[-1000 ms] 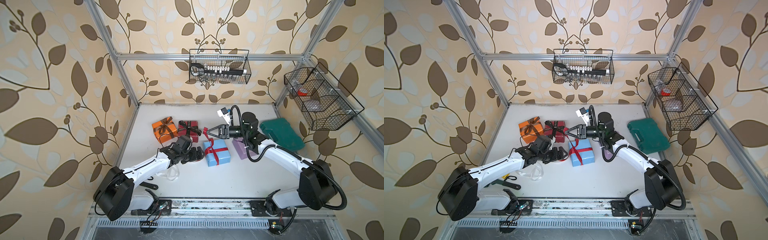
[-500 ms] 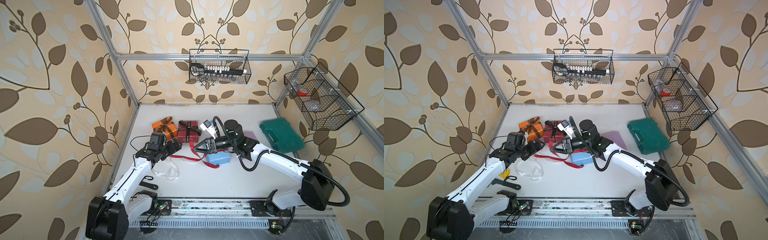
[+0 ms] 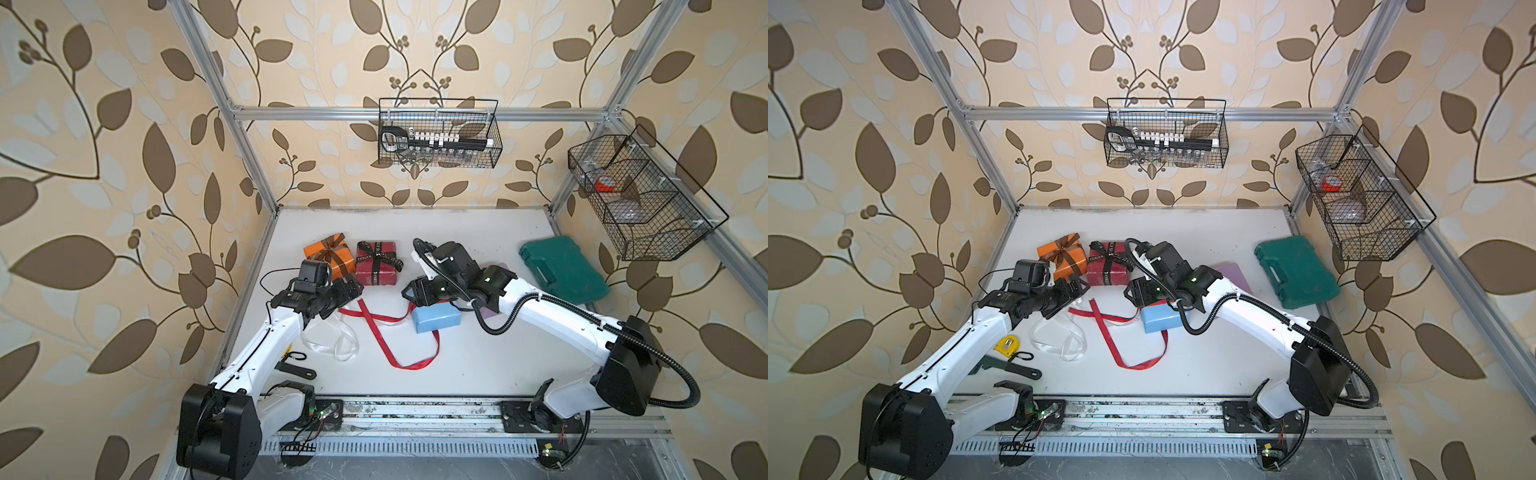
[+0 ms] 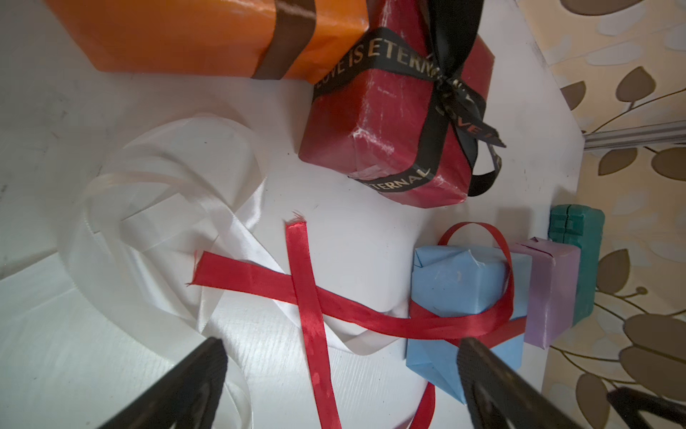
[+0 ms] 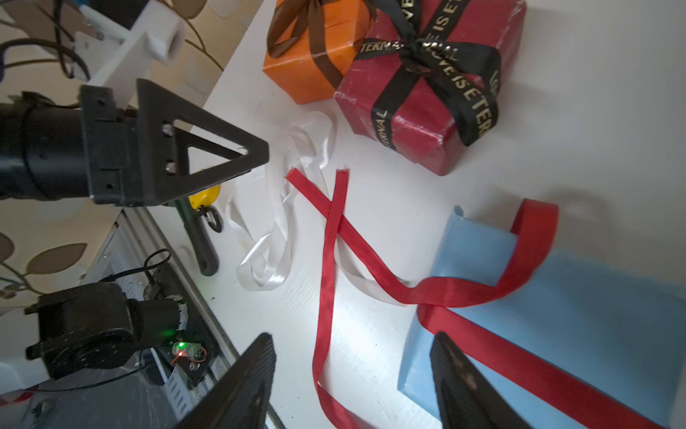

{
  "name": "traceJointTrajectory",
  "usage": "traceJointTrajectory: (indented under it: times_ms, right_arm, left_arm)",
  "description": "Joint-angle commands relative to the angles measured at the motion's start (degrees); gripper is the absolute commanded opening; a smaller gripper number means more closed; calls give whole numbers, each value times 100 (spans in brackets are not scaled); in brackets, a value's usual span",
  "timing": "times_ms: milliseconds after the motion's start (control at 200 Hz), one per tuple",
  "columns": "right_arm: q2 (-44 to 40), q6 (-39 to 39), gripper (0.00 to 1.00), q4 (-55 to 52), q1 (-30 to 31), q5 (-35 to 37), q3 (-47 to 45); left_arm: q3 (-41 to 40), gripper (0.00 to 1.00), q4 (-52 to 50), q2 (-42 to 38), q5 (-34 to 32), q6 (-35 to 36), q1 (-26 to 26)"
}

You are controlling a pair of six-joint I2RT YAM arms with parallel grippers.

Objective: Untie the ribbon bows on the gift boxes
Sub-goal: Untie the ribbon from the gift box, then adjust the gift box at the center of the board.

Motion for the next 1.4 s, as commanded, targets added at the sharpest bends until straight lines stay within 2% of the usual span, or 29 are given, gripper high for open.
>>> traceJointTrajectory:
  times_ms: [0,100,220,415,630,830,965,1250,1395]
  right_arm:
    - [-382,256,67,-115,-485,-48,-314]
    - [-815,864,67,482,-991,-714,-1203]
    - [-1340,1343,66,872,-1334,-1050,-2069]
    - [-2016,1982,65,1238,-1390,-1226,-3023]
    - [-2134,3211,64,2811,-1482,-1839,-4092]
    - [-1481,3571,64,3623,-1918,-2540,-4200]
    - [-1457,3513,65,3819,-2117,-2424,-4149]
    - [-804,3265,66,4072,-2368,-2525,-3703]
    - [-766,2585,66,3213,-2762,-2396,-3321]
  left_arm:
    - [221,98,464,78,577,219,-187]
    - [467,97,637,376,665,323,-460]
    - [925,98,854,881,689,471,-862]
    - [1714,98,1390,1871,1033,536,-1423]
    - [2752,97,1530,3253,1405,656,-1889]
    - [3270,97,1492,4074,1635,685,-2113]
    - [3192,97,1538,4187,1749,674,-2111]
    - [2608,96,1623,3948,1949,420,-2150]
    - [2118,96,1610,3570,1840,299,-2150]
